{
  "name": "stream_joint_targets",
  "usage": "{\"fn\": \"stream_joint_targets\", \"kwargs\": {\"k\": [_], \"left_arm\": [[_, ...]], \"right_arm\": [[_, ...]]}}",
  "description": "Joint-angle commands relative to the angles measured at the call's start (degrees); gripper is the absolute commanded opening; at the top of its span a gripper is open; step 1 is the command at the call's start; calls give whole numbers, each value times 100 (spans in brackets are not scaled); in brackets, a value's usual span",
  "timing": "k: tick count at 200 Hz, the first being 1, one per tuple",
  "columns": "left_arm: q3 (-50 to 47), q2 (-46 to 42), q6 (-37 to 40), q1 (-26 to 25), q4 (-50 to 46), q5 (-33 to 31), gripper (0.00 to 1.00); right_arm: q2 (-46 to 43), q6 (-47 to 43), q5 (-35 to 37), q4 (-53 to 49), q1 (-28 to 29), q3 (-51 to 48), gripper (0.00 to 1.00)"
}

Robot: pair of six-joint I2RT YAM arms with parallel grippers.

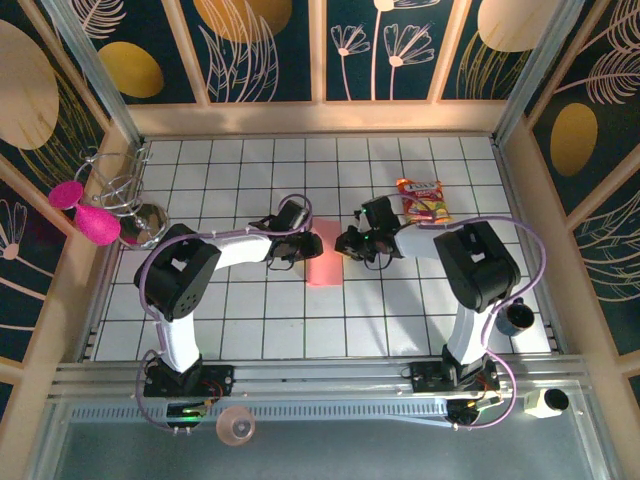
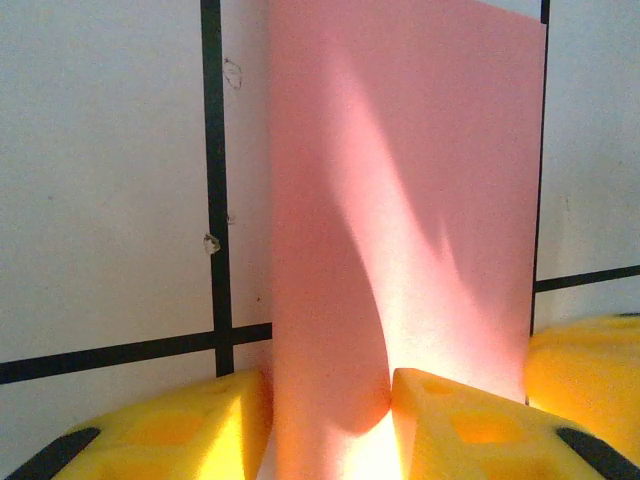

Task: Fold a paper plane with a square sheet of paper (pick it up from the middle)
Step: First fold the square sheet of paper in half at the center of the table.

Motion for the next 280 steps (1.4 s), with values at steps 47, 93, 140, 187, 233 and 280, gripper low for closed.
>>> {"fn": "stream_joint_targets", "kwargs": {"k": [47, 93, 140, 187, 233, 280], "left_arm": [[-271, 650, 1, -65, -713, 56, 39], [-271, 679, 10, -65, -709, 61, 39], [-294, 685, 23, -60, -726, 45, 39], [-294, 476, 45, -63, -753, -68, 39], [53, -485, 240, 25, -857, -780, 40], [3, -1398, 307, 187, -456, -908, 41]], "right_arm": [[-169, -17, -114, -160, 0, 252, 14], [103, -142, -138, -319, 93, 394, 13], [355, -217, -169, -446, 159, 399, 12], [653, -490, 285, -1019, 133, 73, 10], [1004, -692, 619, -1239, 116, 46, 6], [1107, -838, 636, -1168, 107, -53, 4]]}}
